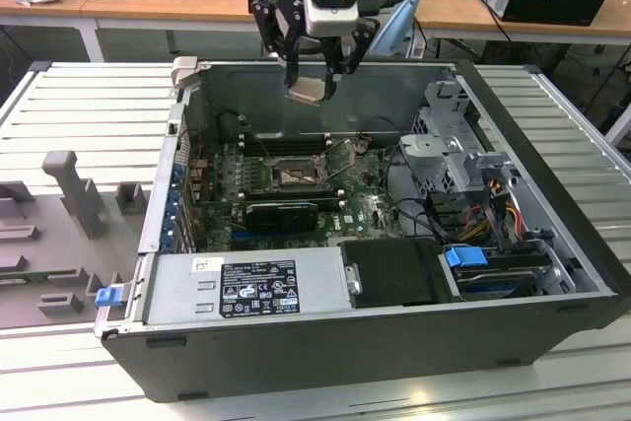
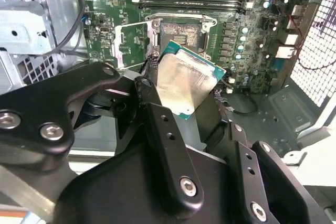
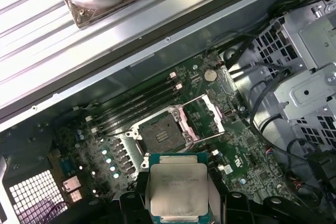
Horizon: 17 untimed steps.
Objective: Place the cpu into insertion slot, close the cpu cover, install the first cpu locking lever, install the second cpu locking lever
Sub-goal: 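Place the cpu into insertion slot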
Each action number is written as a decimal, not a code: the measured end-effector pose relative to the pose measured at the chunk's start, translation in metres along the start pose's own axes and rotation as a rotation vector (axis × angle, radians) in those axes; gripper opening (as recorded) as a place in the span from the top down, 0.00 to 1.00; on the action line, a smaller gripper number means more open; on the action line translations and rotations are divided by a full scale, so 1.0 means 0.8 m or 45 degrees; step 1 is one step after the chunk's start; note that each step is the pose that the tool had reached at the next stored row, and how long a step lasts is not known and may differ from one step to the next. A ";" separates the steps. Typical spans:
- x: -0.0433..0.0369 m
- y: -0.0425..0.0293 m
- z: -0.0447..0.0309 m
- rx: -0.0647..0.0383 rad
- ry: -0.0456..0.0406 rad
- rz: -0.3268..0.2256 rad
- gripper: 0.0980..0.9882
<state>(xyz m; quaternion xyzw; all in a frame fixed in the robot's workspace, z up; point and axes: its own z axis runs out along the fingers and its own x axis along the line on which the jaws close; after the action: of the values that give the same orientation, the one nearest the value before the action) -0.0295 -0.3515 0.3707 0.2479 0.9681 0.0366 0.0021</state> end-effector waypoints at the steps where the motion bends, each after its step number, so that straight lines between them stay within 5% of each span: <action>1: 0.000 0.0000 0.0000 0.000 -0.001 0.010 0.52; 17: 0.000 0.0000 0.0003 0.008 -0.026 0.269 0.52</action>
<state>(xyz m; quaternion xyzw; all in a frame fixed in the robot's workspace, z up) -0.0295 -0.3515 0.3704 0.3491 0.9365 0.0312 0.0072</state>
